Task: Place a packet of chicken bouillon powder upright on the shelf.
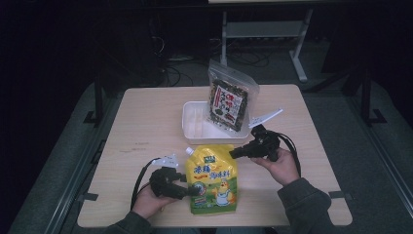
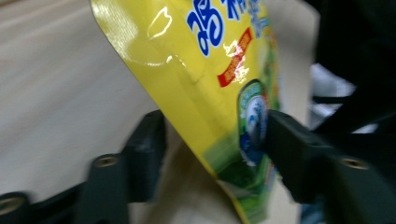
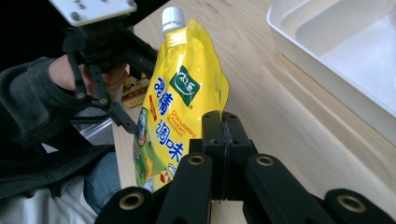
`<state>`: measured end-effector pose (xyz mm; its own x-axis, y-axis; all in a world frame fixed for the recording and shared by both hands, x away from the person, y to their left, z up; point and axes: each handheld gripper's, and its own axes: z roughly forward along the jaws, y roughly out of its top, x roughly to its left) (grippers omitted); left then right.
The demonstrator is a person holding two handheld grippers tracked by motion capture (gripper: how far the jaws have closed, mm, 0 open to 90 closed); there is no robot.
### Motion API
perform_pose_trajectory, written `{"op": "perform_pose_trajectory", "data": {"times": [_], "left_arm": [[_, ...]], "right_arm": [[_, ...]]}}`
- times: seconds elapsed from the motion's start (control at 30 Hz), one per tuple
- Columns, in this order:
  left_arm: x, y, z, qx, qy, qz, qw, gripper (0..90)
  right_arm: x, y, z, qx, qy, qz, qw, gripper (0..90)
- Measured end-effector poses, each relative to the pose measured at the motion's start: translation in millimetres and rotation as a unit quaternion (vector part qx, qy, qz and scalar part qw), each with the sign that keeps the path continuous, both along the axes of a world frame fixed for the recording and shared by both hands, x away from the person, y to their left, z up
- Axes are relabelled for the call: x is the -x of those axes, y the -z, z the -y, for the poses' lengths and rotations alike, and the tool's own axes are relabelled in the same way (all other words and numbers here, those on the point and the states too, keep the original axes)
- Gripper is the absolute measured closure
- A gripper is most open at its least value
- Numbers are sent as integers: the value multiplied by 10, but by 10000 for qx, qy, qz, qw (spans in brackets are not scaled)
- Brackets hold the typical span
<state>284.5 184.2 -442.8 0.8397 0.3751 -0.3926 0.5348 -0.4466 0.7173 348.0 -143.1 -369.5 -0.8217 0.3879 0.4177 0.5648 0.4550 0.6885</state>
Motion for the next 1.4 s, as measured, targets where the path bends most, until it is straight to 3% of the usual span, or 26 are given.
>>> {"op": "perform_pose_trajectory", "data": {"times": [0.27, 0.33, 0.47, 0.57, 0.7, 0.93, 1.07, 1.17, 1.4], "left_arm": [[9, -54, -70, 462, 199, 25, 9987, 746], [15, -67, -73, 515, 229, 32, 9984, 779], [32, -100, -62, 554, 346, 125, 9978, 815], [49, -126, -49, 538, 397, 206, 9976, 827], [60, -150, -38, 510, 450, 276, 9973, 834], [78, -193, -22, 480, 549, 353, 9967, 844], [86, -212, -14, 467, 593, 394, 9964, 849], [90, -231, -15, 454, 616, 431, 9961, 851], [92, -264, -39, 471, 582, 500, 9959, 855]], "right_arm": [[21, -96, 44, -86, -170, 48, 9998, 892], [29, -132, 41, -54, -279, 130, 9995, 884], [-2, -248, 31, -26, -434, 173, 9989, 758], [-42, -372, -40, 167, -566, 212, 9980, 676], [-93, -498, -198, 356, -871, 242, 9953, 652], [-144, -619, -484, 686, -1441, 208, 9870, 671], [-145, -642, -610, 955, -1728, 118, 9802, 707], [-125, -648, -682, 1174, -1884, 82, 9750, 735], [-68, -687, -755, 1381, -2156, 22, 9667, 824]]}}
